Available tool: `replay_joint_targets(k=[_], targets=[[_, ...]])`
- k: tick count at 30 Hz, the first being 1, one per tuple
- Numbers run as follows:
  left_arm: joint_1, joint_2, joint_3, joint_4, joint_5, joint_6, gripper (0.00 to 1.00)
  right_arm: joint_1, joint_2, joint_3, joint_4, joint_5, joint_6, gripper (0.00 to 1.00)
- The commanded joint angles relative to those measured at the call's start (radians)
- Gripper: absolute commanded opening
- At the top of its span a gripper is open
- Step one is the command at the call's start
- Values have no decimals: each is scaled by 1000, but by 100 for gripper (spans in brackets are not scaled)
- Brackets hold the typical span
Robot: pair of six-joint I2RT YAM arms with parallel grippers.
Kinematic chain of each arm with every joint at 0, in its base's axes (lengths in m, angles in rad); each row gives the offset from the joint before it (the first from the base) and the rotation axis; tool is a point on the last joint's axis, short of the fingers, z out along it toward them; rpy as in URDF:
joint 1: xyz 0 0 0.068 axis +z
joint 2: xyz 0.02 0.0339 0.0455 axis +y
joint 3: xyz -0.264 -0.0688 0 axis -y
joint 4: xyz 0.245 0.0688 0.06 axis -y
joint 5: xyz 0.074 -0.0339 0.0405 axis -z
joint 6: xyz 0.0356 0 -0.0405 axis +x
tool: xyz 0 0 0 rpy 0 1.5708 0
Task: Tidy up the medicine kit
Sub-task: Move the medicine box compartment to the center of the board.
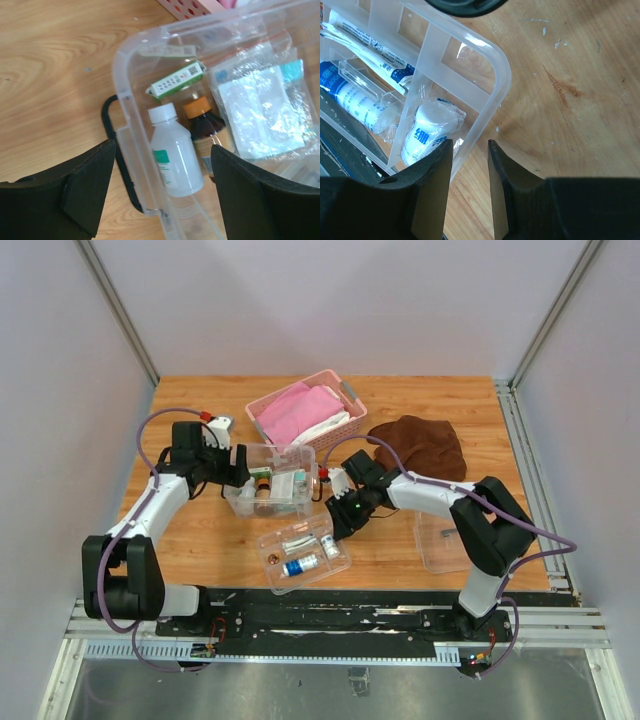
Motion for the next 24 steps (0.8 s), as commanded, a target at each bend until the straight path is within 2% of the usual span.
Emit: replay_joint_targets(k=[1,9,16,24], targets=[[4,20,13,-23,174,-10,80,5,6,15,-53,103,-15,35],[-10,1,-27,49,354,-36,79,-52,-21,11,-64,127,-22,33],[-99,18,-37,102,377,-47,81,-122,-33,-1,-81,138,-40,32],[-150,67,-20,181,439,-92,83,-243,-55,-26,-131,111,-110,28]])
